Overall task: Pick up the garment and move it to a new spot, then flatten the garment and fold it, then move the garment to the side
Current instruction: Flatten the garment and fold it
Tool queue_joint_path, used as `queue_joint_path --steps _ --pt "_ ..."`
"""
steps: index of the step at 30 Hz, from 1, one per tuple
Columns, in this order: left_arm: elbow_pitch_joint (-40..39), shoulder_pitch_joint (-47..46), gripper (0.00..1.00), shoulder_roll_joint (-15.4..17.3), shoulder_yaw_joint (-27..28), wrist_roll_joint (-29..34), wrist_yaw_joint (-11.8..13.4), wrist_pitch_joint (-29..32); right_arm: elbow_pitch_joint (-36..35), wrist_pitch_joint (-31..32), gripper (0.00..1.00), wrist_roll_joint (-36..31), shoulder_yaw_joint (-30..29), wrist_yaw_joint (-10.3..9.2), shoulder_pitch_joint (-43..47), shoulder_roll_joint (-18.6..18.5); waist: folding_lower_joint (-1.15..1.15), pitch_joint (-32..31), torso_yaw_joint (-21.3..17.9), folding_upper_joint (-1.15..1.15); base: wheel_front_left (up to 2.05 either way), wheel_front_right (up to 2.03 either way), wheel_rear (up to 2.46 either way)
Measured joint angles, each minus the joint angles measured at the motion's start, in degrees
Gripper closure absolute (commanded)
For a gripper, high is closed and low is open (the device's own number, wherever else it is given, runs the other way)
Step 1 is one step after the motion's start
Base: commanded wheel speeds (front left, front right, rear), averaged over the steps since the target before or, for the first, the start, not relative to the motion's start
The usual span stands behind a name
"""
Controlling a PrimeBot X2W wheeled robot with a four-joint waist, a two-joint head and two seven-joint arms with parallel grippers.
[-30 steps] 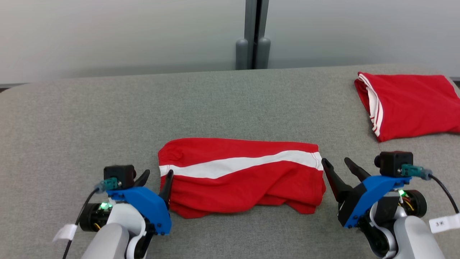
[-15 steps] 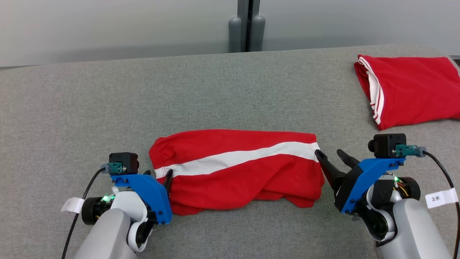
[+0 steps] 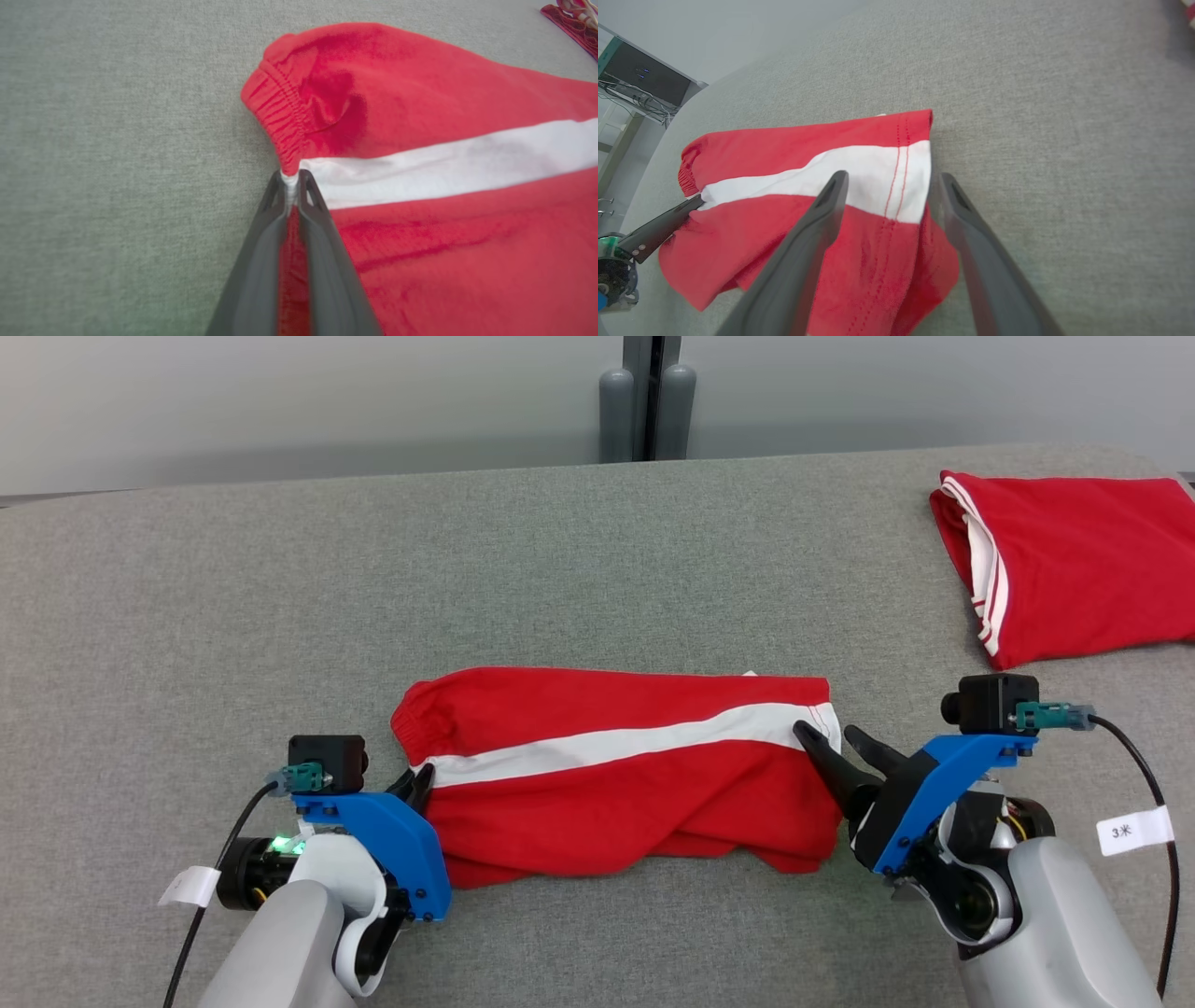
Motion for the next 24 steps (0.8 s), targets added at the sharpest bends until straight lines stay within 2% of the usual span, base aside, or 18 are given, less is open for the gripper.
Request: queue_joint_path --steps 14,24 --pt "0.7 -0.8 1.00 0.3 -0.3 -0.6 -0.6 -1.4 6.8 -2.9 0.00 1.9 5.5 0.00 -6.3 0.0 0.00 0.6 0.0 -0.01 0.00 0.00 0.00" --pt "0.2 -0.8 1.00 1.1 -0.3 -1.6 -0.6 -1.4 4.2 -2.2 0.00 3.1 8.0 0.00 -3.9 0.0 0.00 0.3 -0.3 -0.01 0.00 0.00 0.00"
